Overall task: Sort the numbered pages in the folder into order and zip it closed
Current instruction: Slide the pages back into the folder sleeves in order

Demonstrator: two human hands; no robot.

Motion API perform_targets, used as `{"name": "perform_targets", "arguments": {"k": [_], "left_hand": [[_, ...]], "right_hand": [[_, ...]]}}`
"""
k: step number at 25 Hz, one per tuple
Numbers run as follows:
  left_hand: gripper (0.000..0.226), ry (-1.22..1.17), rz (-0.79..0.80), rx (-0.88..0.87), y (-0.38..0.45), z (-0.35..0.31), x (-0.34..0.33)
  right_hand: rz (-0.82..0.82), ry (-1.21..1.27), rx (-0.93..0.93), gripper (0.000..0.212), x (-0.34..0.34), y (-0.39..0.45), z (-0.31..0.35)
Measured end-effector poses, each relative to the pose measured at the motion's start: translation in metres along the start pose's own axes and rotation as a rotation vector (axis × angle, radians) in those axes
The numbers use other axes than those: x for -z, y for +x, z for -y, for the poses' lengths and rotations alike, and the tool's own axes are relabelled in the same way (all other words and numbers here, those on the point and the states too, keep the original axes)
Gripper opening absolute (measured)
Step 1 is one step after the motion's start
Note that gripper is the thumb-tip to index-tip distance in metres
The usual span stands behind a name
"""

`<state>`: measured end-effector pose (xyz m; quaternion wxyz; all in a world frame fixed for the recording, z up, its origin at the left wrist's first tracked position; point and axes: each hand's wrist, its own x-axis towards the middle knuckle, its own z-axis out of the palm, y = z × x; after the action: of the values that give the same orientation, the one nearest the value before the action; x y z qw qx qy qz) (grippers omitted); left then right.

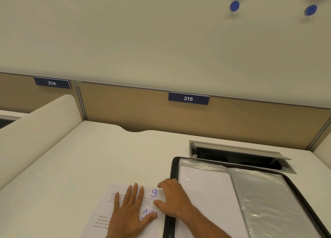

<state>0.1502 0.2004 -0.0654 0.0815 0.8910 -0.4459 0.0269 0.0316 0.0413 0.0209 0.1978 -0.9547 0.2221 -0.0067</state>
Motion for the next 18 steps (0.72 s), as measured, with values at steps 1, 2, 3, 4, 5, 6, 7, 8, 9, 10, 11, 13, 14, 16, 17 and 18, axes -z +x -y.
{"name": "perform_targets", "arguments": {"k": [1,2,3,4,5,6,7,8,9,10,11,13,14,16,17,18], "left_hand": [[0.096,0.006,-0.021,-0.008,0.001,0.001,-0.002],[0.095,0.014,-0.048,-0.021,0.001,0.001,-0.004],[0.094,0.015,-0.067,-0.030,0.002,0.003,-0.007],[0.094,0.013,-0.095,-0.036,0.003,0.005,-0.010],[0.094,0.019,-0.119,-0.036,0.003,0.006,-0.012],[0.095,0.024,-0.138,-0.034,0.004,0.006,-0.013],[0.095,0.028,-0.148,-0.031,0.004,0.007,-0.014],[0.095,0.031,-0.158,-0.028,0.004,0.007,-0.014],[0.095,0.028,-0.164,-0.023,0.005,0.007,-0.014],[0.095,0.021,-0.166,-0.018,0.004,0.008,-0.014],[0.095,0.013,-0.165,-0.013,0.004,0.008,-0.014],[0.096,0.002,-0.170,-0.003,0.005,0.008,-0.013],[0.096,-0.003,-0.171,-0.001,0.004,0.008,-0.013],[0.097,-0.012,-0.165,-0.003,0.003,0.007,-0.011],[0.098,-0.017,-0.163,-0.007,0.003,0.006,-0.009],[0.099,-0.022,-0.161,-0.011,0.003,0.005,-0.008]], "right_hand": [[0.036,0.003,-0.009,0.065,-0.003,0.007,0.005],[0.071,-0.004,-0.026,0.068,-0.005,0.013,0.009],[0.096,-0.021,-0.046,0.071,-0.007,0.019,0.012],[0.110,-0.043,-0.066,0.071,-0.007,0.024,0.014],[0.119,-0.063,-0.086,0.069,-0.007,0.028,0.016],[0.124,-0.071,-0.106,0.066,-0.006,0.032,0.017],[0.130,-0.063,-0.125,0.062,-0.005,0.035,0.017],[0.134,-0.041,-0.146,0.059,-0.005,0.037,0.017],[0.137,-0.013,-0.163,0.056,-0.004,0.038,0.017],[0.140,0.019,-0.177,0.054,-0.005,0.040,0.017],[0.144,0.063,-0.189,0.054,-0.004,0.040,0.017],[0.156,0.157,-0.215,0.057,-0.003,0.039,0.017],[0.159,0.181,-0.229,0.056,-0.003,0.039,0.018],[0.152,0.174,-0.236,0.039,-0.002,0.039,0.018],[0.140,0.176,-0.239,0.029,-0.002,0.038,0.018],[0.123,0.202,-0.253,0.024,-0.003,0.038,0.017]]}}
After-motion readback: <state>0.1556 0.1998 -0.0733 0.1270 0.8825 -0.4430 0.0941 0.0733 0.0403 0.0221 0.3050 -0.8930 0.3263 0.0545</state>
